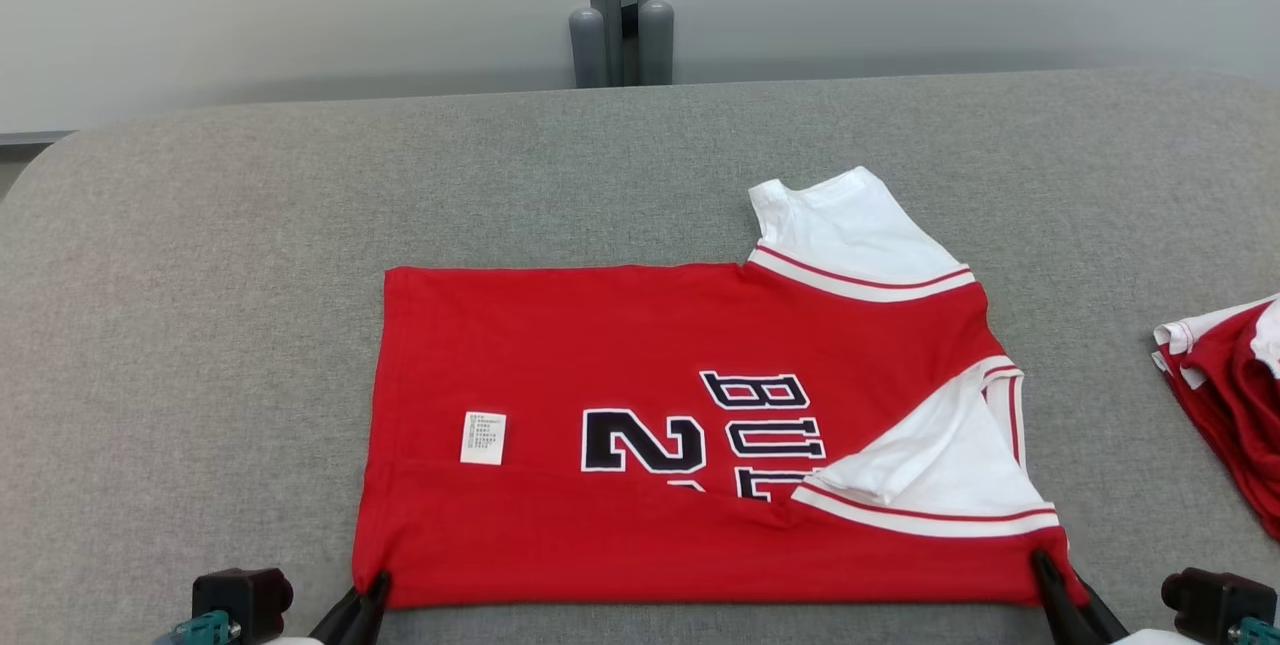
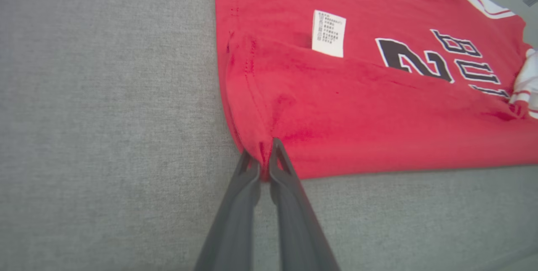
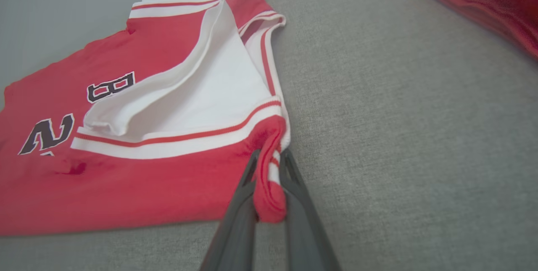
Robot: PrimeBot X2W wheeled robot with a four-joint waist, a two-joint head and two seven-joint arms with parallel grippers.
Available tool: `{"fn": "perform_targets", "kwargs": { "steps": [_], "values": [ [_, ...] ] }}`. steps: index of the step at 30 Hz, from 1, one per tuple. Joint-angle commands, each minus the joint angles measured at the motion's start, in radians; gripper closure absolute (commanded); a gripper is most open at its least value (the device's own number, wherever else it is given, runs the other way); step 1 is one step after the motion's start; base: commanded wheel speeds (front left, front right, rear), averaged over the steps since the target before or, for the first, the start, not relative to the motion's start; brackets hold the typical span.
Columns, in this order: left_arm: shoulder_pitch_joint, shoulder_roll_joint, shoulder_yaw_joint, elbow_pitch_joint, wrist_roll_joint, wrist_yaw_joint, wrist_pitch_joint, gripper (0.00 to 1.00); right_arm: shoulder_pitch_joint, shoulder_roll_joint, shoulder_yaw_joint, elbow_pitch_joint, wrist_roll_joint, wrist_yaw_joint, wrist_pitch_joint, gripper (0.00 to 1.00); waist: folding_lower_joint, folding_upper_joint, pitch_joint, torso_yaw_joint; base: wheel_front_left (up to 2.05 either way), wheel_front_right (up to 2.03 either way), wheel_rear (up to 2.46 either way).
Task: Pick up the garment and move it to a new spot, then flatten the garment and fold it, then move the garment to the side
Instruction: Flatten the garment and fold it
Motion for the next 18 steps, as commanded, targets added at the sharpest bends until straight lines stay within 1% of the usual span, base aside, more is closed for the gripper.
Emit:
{"fn": "perform_targets", "kwargs": {
  "steps": [1,2,3,4,5,10,15,18],
  "values": [
    [0.017,0.010,0.010,-0.010,-0.009,0.013,0.005,1.00,0.023,-0.006,-0.007,-0.023,0.001,-0.001,0.017,1.00,0.0000,0.0000,-0.003,-0.004,0.00,0.00,0.00],
    [0.024,0.009,0.011,-0.016,-0.011,0.018,0.007,1.00,0.034,-0.005,-0.009,-0.038,0.000,-0.001,0.023,1.00,0.0000,0.0000,-0.005,-0.006,0.00,0.00,0.00],
    [0.032,0.006,0.010,-0.017,-0.019,0.023,0.015,0.93,0.041,-0.005,-0.008,-0.047,0.015,-0.001,0.028,1.00,0.0000,0.0000,-0.007,-0.007,0.00,0.00,0.00],
    [0.037,0.004,0.012,-0.016,-0.023,0.025,0.017,0.30,0.050,-0.004,-0.007,-0.054,0.020,-0.001,0.034,0.60,0.0000,0.0000,-0.008,-0.008,0.00,0.00,0.00],
    [0.037,0.004,0.014,-0.015,-0.024,0.027,0.018,0.00,0.055,-0.004,-0.005,-0.060,0.024,-0.001,0.036,0.00,0.0000,0.0000,-0.011,-0.009,0.00,0.00,0.00],
    [0.036,0.000,0.022,-0.020,-0.031,0.040,0.017,0.00,0.048,-0.004,-0.031,-0.098,0.018,-0.001,0.027,0.00,0.0000,0.0000,-0.022,-0.006,0.00,0.00,0.00],
    [-0.003,-0.001,0.053,-0.050,-0.015,0.057,-0.035,0.00,0.000,-0.003,-0.111,-0.140,-0.004,-0.001,-0.037,0.00,0.0000,0.0000,-0.035,0.002,0.00,0.00,0.00],
    [-0.044,0.001,0.065,-0.073,0.003,0.066,-0.065,0.00,-0.051,-0.003,-0.142,-0.152,-0.031,-0.001,-0.054,0.00,0.0000,0.0000,-0.040,0.006,0.00,0.00,0.00]
  ]
}}
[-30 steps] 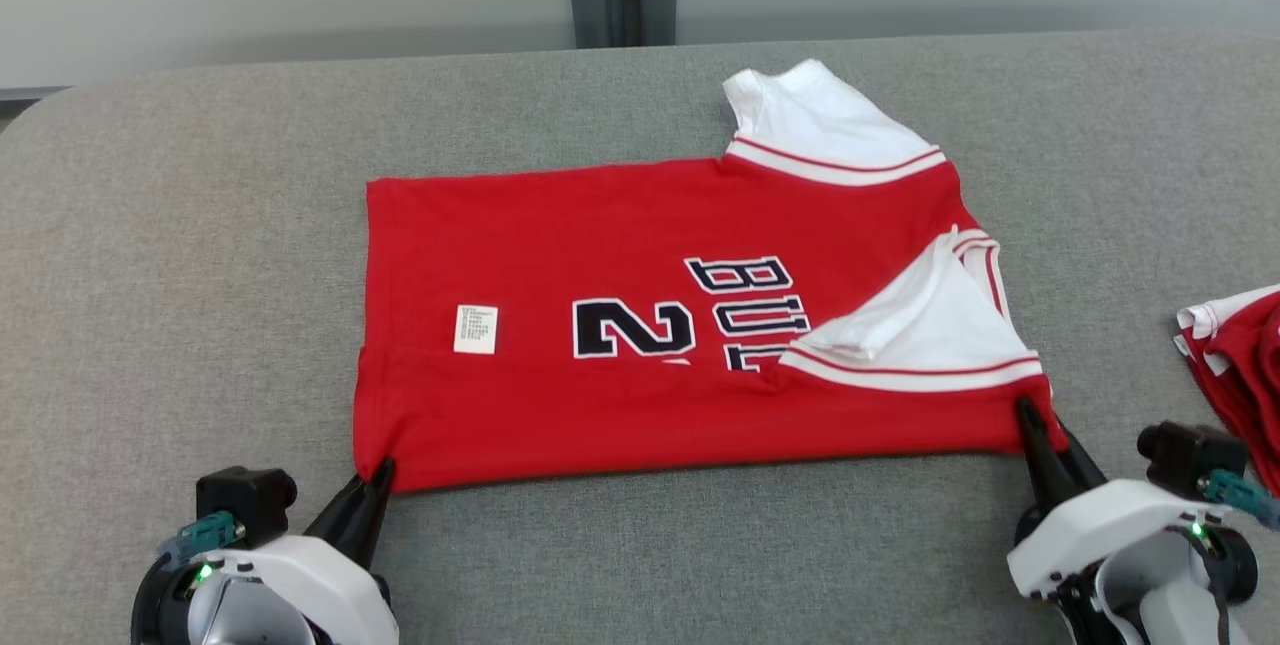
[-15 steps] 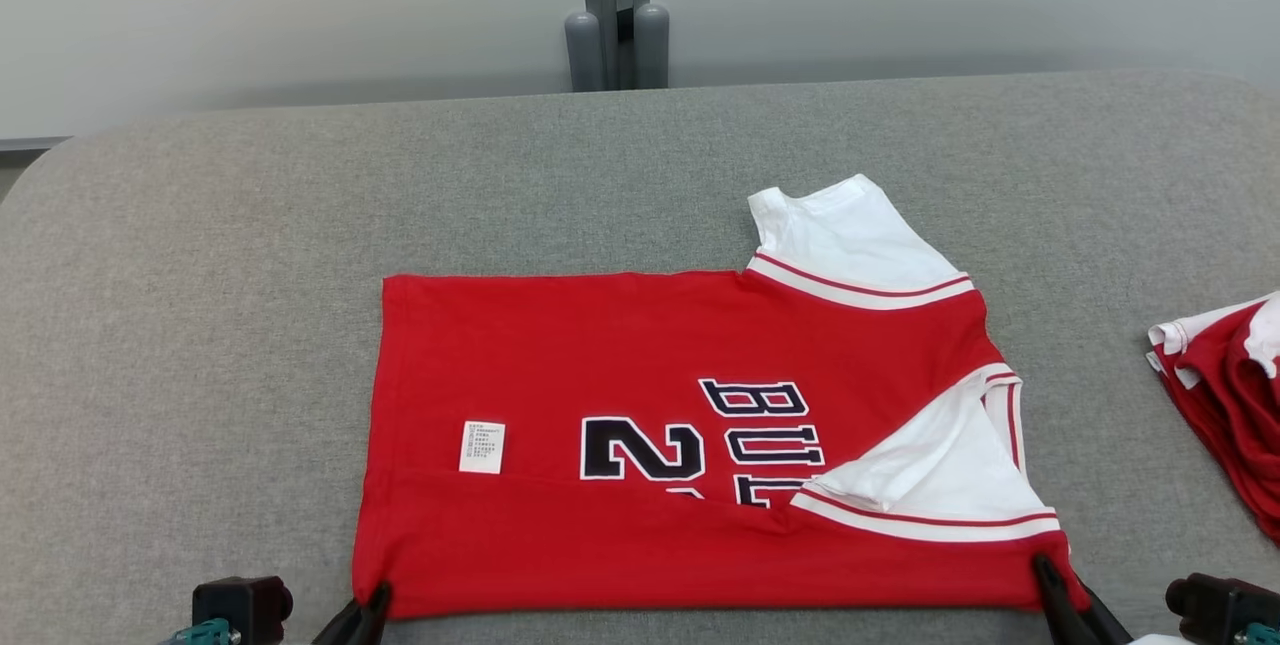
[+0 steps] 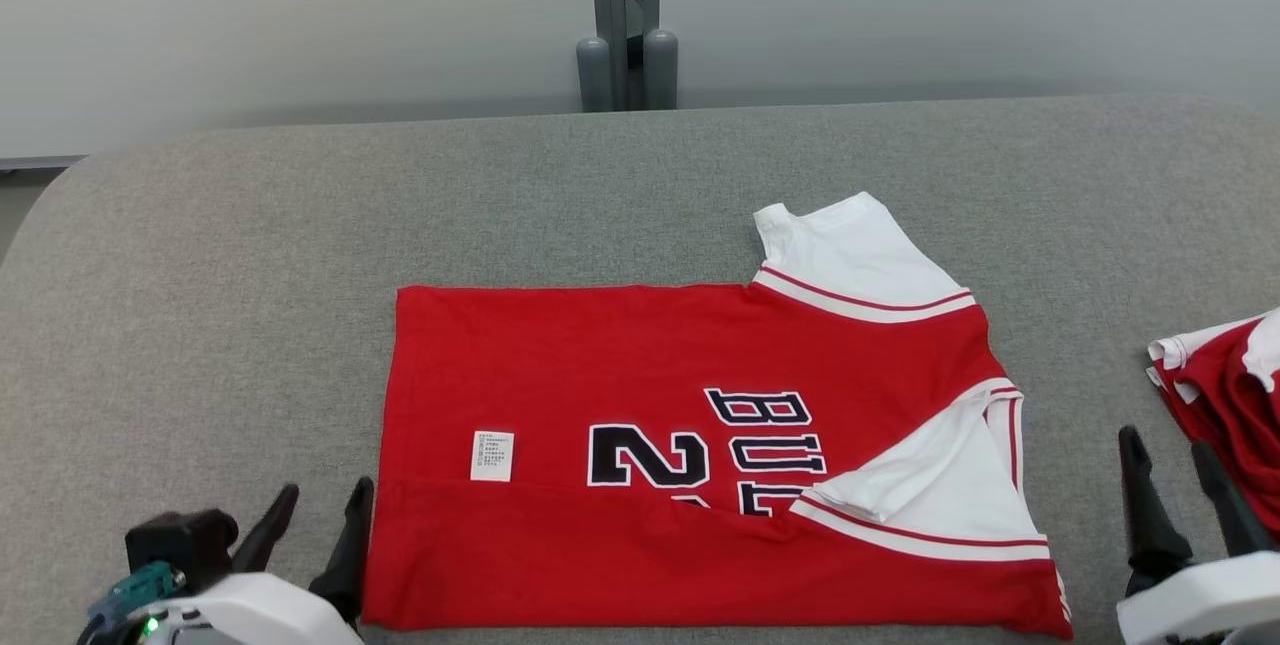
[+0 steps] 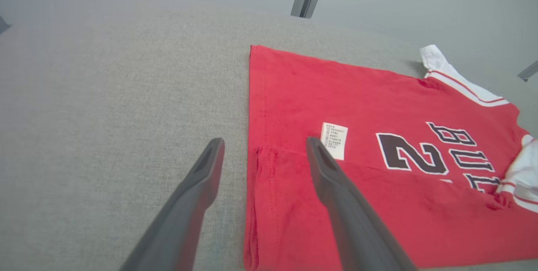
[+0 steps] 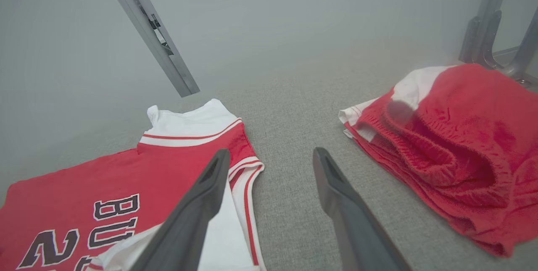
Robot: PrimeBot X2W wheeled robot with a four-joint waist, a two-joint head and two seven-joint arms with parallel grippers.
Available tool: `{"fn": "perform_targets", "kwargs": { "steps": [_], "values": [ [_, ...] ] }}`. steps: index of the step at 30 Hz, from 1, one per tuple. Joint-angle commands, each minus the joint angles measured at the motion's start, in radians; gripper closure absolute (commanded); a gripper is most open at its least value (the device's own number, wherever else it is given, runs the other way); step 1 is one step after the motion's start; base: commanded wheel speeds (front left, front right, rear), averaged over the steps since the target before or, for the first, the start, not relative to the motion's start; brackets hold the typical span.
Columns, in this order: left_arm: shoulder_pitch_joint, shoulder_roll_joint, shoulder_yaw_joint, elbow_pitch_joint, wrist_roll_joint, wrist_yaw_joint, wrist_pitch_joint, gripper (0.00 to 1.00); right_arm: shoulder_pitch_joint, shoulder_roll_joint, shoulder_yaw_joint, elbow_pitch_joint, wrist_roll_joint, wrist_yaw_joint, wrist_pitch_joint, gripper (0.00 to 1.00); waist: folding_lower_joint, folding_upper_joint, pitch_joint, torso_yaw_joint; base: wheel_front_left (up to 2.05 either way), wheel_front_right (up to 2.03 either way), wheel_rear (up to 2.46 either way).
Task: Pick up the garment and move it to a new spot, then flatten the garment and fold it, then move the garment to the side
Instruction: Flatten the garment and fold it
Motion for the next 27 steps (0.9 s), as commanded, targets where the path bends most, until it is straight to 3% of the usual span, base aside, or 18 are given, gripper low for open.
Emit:
{"fn": "perform_targets", "kwargs": {
  "steps": [1,7,14,27],
  "values": [
    [-0.041,0.007,0.006,-0.010,0.015,0.006,-0.012,0.00,-0.043,-0.005,-0.013,-0.008,-0.016,0.000,-0.008,0.00,0.0000,0.0000,-0.003,0.002,0.00,0.00,0.00],
    [-0.165,-0.002,0.006,-0.030,0.043,0.011,-0.029,0.00,-0.197,-0.006,-0.021,0.007,-0.072,0.000,0.006,0.00,0.0000,0.0000,0.013,-0.002,0.00,0.00,0.00],
    [-0.398,-0.005,0.004,0.047,0.072,-0.018,-0.040,0.00,-0.485,-0.060,0.014,0.117,-0.093,0.000,0.028,0.00,0.0000,0.0000,0.107,0.004,0.00,0.00,0.00],
    [-0.713,-0.027,-0.096,0.390,0.031,-0.196,0.082,0.00,-0.887,-0.152,0.233,0.474,-0.070,0.000,0.160,0.00,0.0000,0.0000,0.293,0.039,0.00,0.00,0.00]
  ]
}}
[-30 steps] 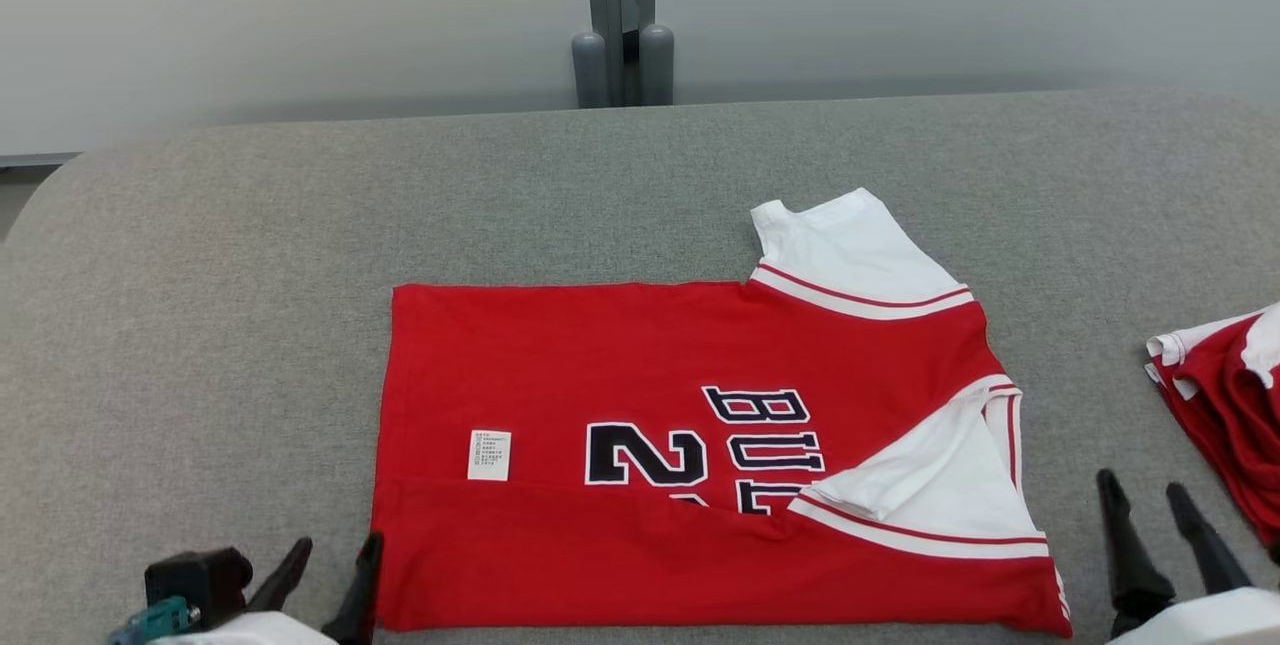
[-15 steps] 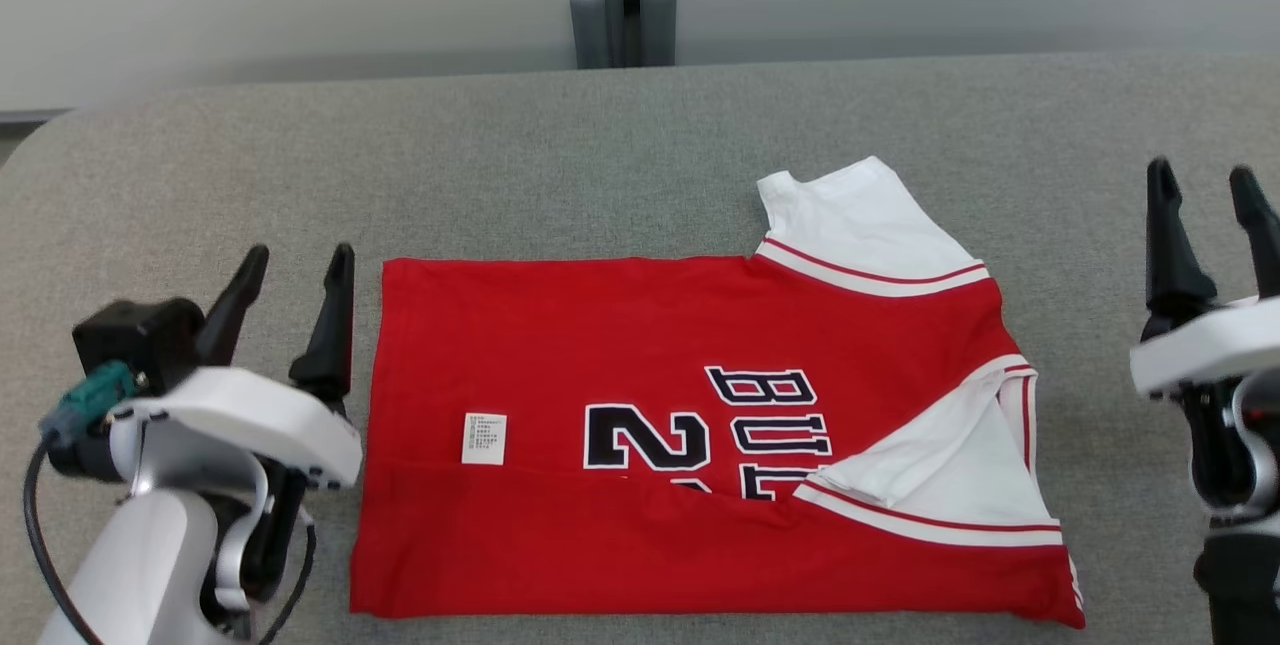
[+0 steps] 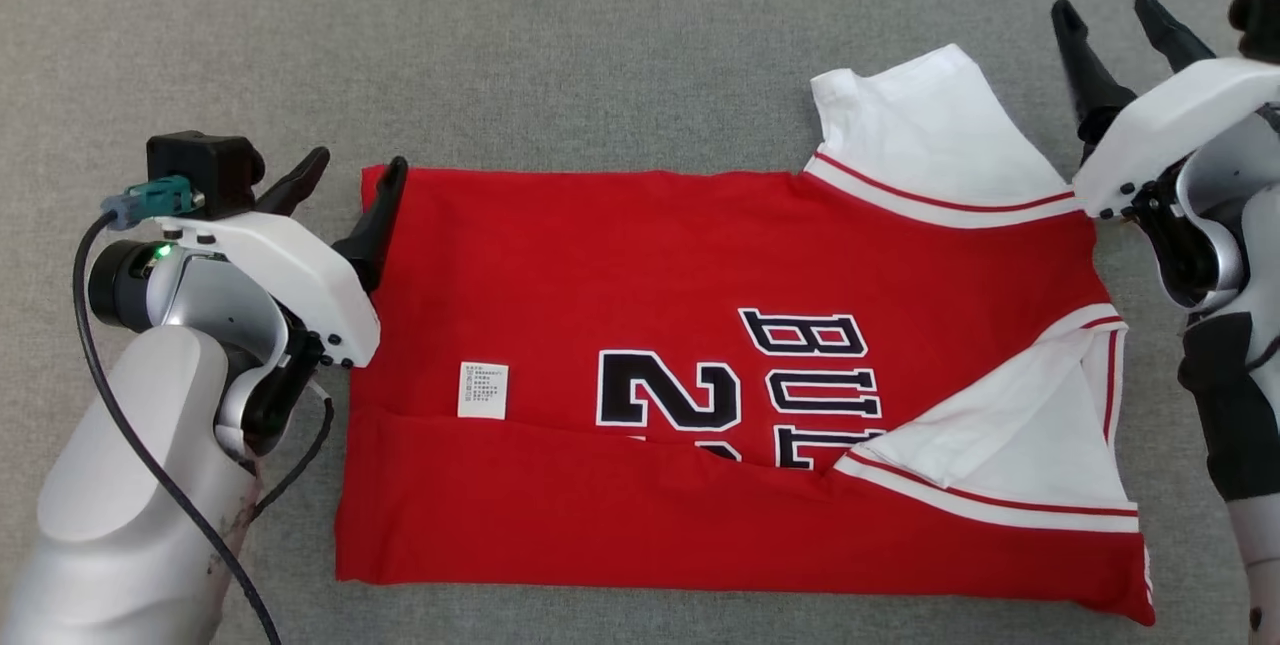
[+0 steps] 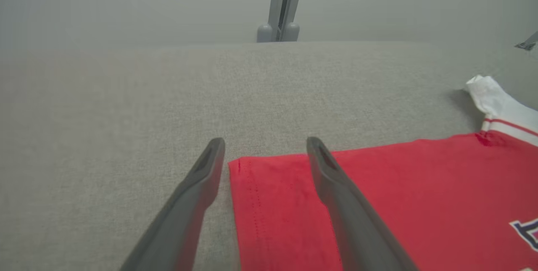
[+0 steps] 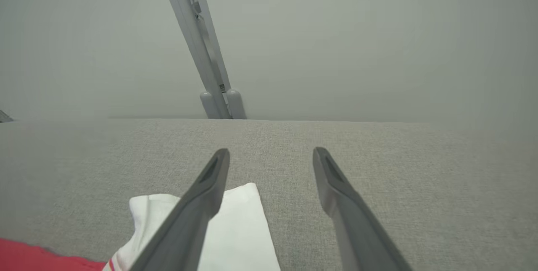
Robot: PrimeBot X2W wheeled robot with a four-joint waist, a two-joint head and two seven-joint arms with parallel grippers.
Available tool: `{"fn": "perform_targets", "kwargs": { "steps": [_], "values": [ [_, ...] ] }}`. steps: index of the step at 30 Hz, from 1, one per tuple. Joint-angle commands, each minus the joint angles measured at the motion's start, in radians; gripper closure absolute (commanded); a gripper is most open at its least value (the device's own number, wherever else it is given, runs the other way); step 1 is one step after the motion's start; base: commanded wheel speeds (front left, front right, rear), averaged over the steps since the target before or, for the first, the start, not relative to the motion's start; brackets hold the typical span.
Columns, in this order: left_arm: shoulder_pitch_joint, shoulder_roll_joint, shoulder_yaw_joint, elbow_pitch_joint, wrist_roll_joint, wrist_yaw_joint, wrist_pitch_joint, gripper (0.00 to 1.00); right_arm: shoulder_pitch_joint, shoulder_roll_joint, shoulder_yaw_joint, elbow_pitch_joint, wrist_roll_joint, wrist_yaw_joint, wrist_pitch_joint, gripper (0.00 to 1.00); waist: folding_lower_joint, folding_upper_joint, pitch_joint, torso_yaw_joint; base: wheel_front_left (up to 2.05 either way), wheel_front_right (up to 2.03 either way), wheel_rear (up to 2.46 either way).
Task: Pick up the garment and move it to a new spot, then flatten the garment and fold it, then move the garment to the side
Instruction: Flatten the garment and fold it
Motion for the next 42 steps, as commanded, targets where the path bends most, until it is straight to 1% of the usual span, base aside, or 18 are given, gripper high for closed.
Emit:
{"fn": "perform_targets", "kwargs": {
  "steps": [1,6,12,18,19,20,21,22,23,29,32,36,42],
  "values": [
    [-0.026,0.005,-0.001,0.018,-0.005,-0.013,0.004,0.00,-0.024,-0.014,0.015,0.020,0.005,0.000,0.009,0.00,0.0000,0.0000,0.035,0.010,0.00,0.00,0.00],
    [-0.084,-0.001,-0.023,0.114,-0.023,-0.050,0.045,0.00,-0.106,-0.026,0.119,0.133,0.044,0.000,0.056,0.00,0.0000,0.0000,0.074,0.014,0.00,0.00,0.00],
    [-0.136,-0.006,-0.044,0.194,-0.036,-0.075,0.070,0.00,-0.188,-0.037,0.212,0.244,0.088,0.000,0.086,0.00,0.0000,0.0000,0.108,0.021,0.00,0.00,0.00],
    [-0.171,-0.015,-0.076,0.250,-0.055,-0.094,0.100,0.00,-0.245,-0.038,0.278,0.328,0.137,0.000,0.114,0.00,0.0000,0.0000,0.131,0.030,0.00,0.00,0.00],
    [-0.174,-0.016,-0.080,0.256,-0.058,-0.096,0.101,0.17,-0.251,-0.039,0.290,0.339,0.144,0.000,0.116,0.00,0.0000,0.0000,0.133,0.031,0.00,0.00,0.00],
    [-0.178,-0.019,-0.088,0.265,-0.066,-0.099,0.098,1.00,-0.256,-0.034,0.306,0.359,0.167,0.000,0.120,0.56,0.0000,0.0000,0.135,0.032,0.00,0.00,0.00],
    [-0.180,-0.020,-0.092,0.268,-0.068,-0.101,0.096,1.00,-0.260,-0.034,0.314,0.364,0.175,0.000,0.112,0.84,0.0000,0.0000,0.135,0.033,0.00,0.00,0.00],
    [-0.180,-0.020,-0.092,0.268,-0.068,-0.101,0.096,1.00,-0.260,-0.034,0.314,0.364,0.175,0.000,0.112,0.84,0.0000,0.0000,0.135,0.033,0.00,0.00,0.00],
    [-0.183,-0.018,-0.096,0.272,-0.070,-0.102,0.093,1.00,-0.264,-0.036,0.320,0.370,0.183,0.000,0.103,1.00,0.0000,0.0000,0.135,0.033,0.00,0.00,0.00],
    [-0.190,-0.011,-0.103,0.283,-0.083,-0.105,0.046,1.00,-0.261,-0.044,0.346,0.379,0.245,0.000,0.022,1.00,0.0000,0.0000,0.115,0.031,0.00,0.00,0.00],
    [-0.181,-0.003,-0.101,0.269,-0.096,-0.107,0.020,1.00,-0.243,-0.050,0.365,0.352,0.290,0.000,-0.020,1.00,0.0000,0.0000,0.096,0.028,0.00,0.00,0.00],
    [-0.151,0.020,-0.104,0.238,-0.089,-0.105,-0.017,1.00,-0.187,-0.074,0.386,0.285,0.377,0.000,-0.062,1.00,0.0000,0.0000,0.060,0.025,0.00,0.00,0.00],
    [-0.057,0.056,-0.106,0.147,-0.090,-0.092,-0.038,1.00,-0.041,-0.140,0.416,0.136,0.482,0.000,-0.114,1.00,0.0000,0.0000,-0.004,0.015,0.00,0.00,0.00]
  ]
}}
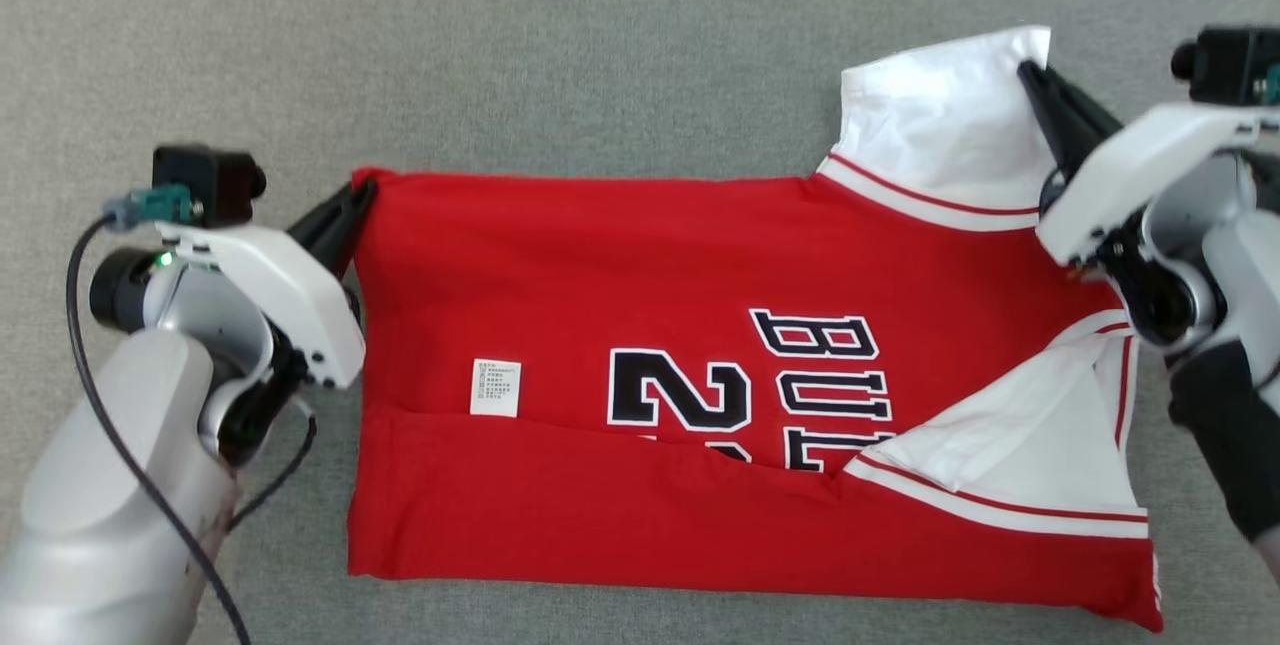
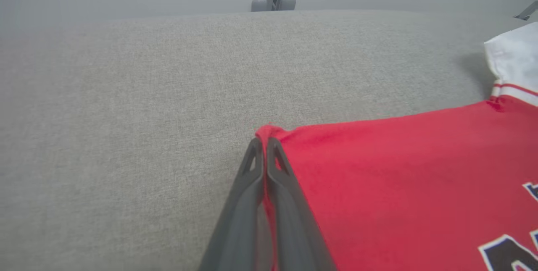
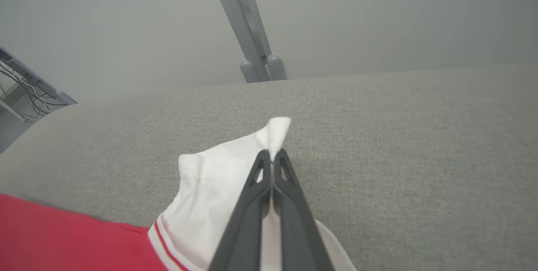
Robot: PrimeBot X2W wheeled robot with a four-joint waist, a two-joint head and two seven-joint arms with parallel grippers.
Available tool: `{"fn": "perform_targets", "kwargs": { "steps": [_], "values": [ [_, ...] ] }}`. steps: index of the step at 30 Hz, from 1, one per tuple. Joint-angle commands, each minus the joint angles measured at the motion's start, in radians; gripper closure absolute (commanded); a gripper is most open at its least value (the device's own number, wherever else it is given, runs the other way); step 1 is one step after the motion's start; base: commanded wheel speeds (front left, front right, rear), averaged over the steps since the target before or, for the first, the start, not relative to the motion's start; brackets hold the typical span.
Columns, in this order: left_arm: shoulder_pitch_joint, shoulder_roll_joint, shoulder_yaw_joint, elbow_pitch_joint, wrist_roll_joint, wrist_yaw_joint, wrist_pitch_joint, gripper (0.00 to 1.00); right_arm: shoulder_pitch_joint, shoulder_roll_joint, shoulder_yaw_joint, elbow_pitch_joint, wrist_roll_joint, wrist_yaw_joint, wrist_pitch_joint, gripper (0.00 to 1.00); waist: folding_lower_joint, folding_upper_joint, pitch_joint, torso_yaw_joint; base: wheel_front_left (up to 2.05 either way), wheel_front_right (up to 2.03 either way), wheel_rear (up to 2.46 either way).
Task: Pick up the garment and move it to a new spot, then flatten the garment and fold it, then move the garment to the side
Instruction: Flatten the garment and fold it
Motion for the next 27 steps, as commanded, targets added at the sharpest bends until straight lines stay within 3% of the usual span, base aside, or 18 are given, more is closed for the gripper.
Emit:
{"fn": "perform_targets", "kwargs": {
  "steps": [1,8,15,27],
  "values": [
    [0.038,0.014,0.006,-0.029,-0.012,0.007,-0.007,1.00,0.051,-0.016,0.000,-0.040,0.029,0.000,-0.017,1.00,0.0000,0.0000,-0.031,-0.010,0.00,0.00,0.00],
    [0.210,0.062,0.029,-0.213,-0.062,0.036,0.017,1.00,0.286,-0.089,-0.015,-0.272,0.112,0.000,-0.022,1.00,0.0000,0.0000,-0.077,-0.030,0.00,0.00,0.00],
    [0.369,0.117,0.081,-0.385,-0.117,0.097,0.035,1.00,0.520,-0.126,-0.080,-0.469,0.151,0.000,0.018,1.00,0.0000,0.0000,-0.102,-0.058,0.00,0.00,0.00],
    [0.541,0.150,0.142,-0.553,-0.180,0.187,0.048,1.00,0.780,-0.061,-0.210,-0.628,0.140,0.000,0.085,1.00,0.0000,0.0000,-0.110,-0.078,0.00,0.00,0.00]
  ]
}}
